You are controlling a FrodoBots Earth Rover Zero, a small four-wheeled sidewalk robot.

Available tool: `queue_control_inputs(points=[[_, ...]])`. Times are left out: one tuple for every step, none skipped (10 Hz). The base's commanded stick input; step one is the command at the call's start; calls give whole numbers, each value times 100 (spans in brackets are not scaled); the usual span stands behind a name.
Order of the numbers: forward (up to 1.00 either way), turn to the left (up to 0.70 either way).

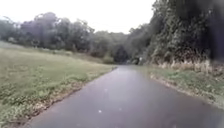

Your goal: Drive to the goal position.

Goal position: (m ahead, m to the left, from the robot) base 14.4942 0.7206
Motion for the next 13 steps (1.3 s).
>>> queue_control_inputs(points=[[70, -22], [70, -21], [70, -19], [70, -19], [70, -19], [70, -18], [70, -17], [70, -12], [70, -5], [70, 0], [70, 0], [70, 0], [70, 0]])
